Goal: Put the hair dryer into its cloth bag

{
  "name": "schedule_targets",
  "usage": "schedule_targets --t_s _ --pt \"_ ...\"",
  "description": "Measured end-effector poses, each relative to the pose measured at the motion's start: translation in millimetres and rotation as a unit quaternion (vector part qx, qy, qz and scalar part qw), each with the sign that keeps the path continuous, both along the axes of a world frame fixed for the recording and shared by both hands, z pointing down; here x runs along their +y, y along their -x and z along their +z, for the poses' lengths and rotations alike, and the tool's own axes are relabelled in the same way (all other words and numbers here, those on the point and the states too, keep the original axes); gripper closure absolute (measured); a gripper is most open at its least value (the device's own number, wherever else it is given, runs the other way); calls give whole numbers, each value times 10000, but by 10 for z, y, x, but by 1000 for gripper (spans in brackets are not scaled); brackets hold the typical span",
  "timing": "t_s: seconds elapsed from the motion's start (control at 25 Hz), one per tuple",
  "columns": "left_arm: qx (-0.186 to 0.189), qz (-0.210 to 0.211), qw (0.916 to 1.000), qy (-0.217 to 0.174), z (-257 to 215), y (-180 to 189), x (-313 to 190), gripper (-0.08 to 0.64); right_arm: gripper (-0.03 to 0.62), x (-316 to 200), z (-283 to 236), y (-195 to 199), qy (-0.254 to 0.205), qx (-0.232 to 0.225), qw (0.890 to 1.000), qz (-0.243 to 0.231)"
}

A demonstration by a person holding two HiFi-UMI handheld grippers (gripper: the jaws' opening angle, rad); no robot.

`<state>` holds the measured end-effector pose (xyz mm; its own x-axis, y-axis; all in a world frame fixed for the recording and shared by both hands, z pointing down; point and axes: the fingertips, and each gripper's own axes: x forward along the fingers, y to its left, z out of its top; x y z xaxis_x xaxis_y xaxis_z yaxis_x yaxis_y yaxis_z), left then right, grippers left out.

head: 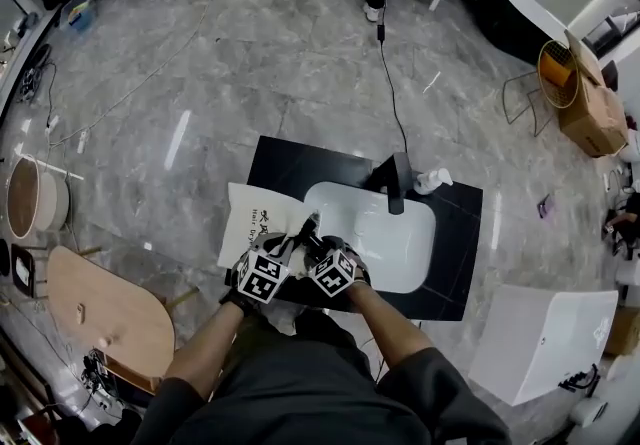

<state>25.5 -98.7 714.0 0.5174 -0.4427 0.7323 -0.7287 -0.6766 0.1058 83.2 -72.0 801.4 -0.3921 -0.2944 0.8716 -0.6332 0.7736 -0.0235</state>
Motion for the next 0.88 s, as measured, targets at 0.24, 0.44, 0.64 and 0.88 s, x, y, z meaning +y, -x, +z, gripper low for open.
schedule_targets --t_s 0.24,0.44,0.64,0.88 --pt "188 177 9997 50 -10 17 40 531 351 -195 22 304 -10 148 9979 -629" --pt "289 216 9993 134 40 97 64 531 351 -338 120 489 -24 213 9958 -886" --pt "364 210 9990 137 60 120 49 531 351 -365 176 567 41 35 9960 -895" --pt "408 235 9986 255 102 132 75 531 351 -384 161 700 -37 -143 9962 -856"
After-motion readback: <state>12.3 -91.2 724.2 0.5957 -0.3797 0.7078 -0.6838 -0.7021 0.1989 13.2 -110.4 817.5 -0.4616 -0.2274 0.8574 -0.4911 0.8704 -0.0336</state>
